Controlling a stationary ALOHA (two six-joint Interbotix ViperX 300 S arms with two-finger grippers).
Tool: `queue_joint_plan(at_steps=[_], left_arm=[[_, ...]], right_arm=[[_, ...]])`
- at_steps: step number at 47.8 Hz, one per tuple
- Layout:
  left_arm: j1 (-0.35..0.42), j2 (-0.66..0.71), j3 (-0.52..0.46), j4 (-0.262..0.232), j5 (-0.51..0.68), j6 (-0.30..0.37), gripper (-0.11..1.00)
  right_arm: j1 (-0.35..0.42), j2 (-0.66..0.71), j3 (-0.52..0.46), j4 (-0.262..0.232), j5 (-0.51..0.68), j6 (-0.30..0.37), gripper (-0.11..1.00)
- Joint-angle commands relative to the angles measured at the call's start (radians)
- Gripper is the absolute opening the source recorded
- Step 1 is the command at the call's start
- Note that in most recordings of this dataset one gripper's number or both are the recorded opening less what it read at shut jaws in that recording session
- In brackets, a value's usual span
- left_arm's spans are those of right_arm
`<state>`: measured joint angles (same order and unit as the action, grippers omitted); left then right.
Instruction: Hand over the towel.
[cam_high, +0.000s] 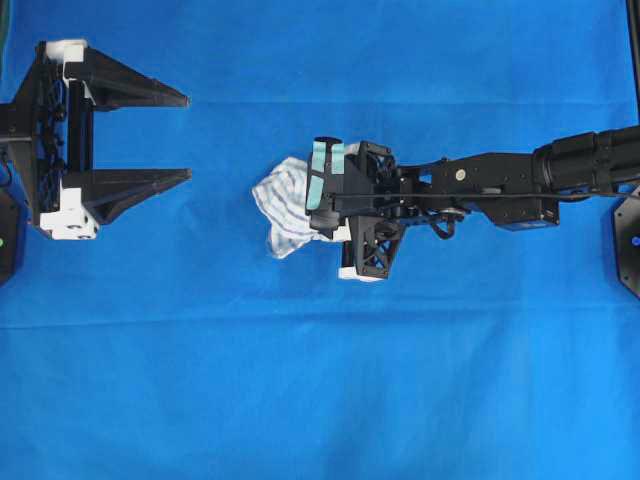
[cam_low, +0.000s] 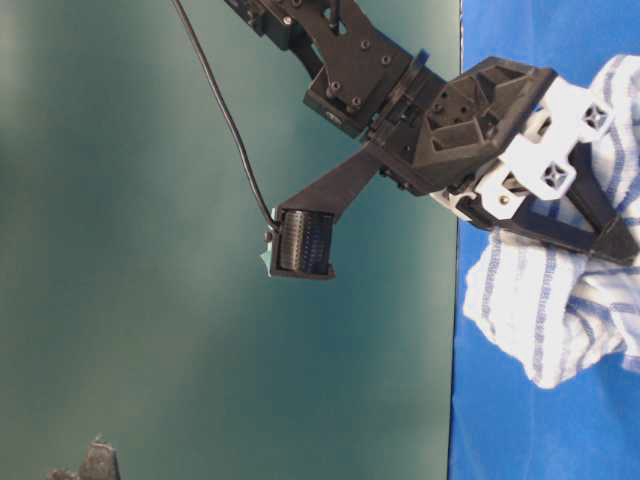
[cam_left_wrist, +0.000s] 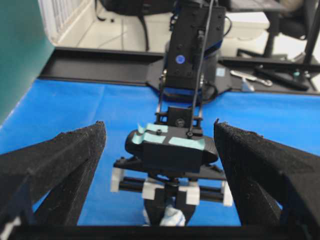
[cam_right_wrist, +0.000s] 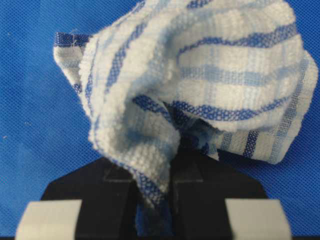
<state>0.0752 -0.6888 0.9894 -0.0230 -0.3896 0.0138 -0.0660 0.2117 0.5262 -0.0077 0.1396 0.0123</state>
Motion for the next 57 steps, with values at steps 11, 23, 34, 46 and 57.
queue_joint_plan(at_steps=[11,23,34,46,57], left_arm=[[-0.003,0.0,-0.011,0.002,-0.003,-0.003,0.93],[-0.003,0.0,-0.011,0.002,0.002,-0.003,0.93],[-0.003,0.0,-0.011,0.0,0.003,-0.003,0.93],[-0.003,0.0,-0.009,0.002,0.003,-0.003,0.93],[-0.003,0.002,-0.008,0.002,0.003,-0.003,0.93]], right_arm=[[-0.005,-0.055,-0.012,0.009,0.002,0.005,0.61],[-0.006,-0.239,0.029,0.003,0.009,0.002,0.69],[-0.006,-0.482,0.092,-0.021,-0.031,0.0,0.69],[-0.005,-0.701,0.207,-0.038,-0.178,-0.008,0.69],[-0.005,-0.755,0.27,-0.038,-0.239,-0.008,0.69]])
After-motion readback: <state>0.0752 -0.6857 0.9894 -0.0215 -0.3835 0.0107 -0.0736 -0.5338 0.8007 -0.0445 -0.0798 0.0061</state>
